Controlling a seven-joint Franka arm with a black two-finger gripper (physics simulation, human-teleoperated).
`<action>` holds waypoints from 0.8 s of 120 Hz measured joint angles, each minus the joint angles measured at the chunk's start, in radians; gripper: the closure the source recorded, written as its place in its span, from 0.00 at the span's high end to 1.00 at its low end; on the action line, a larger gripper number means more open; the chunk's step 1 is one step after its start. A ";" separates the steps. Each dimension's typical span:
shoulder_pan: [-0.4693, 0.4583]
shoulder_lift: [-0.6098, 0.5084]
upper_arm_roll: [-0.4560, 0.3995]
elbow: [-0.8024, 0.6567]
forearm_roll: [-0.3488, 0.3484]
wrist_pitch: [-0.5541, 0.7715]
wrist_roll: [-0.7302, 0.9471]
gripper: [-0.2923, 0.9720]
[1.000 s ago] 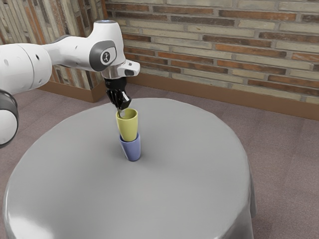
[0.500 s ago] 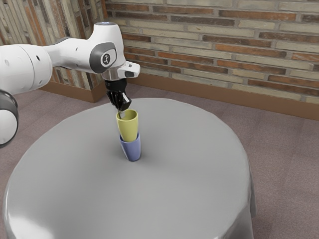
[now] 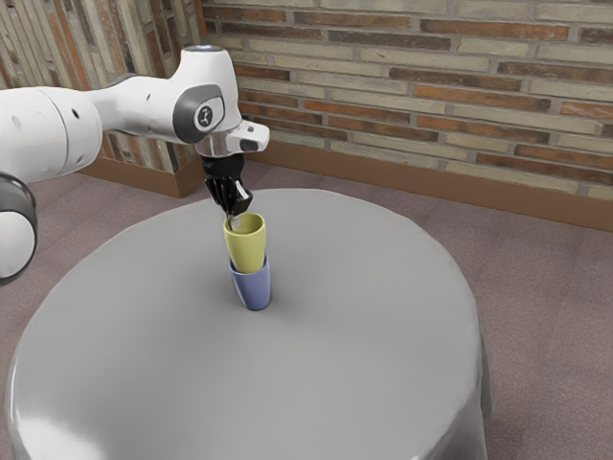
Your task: Place the left cup onto the right cup
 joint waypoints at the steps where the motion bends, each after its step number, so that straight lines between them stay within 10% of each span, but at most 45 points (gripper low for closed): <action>1: 0.000 0.000 0.000 0.000 0.000 0.000 0.000 0.15; 96: 0.000 0.008 0.001 -0.014 -0.002 0.013 0.001 0.25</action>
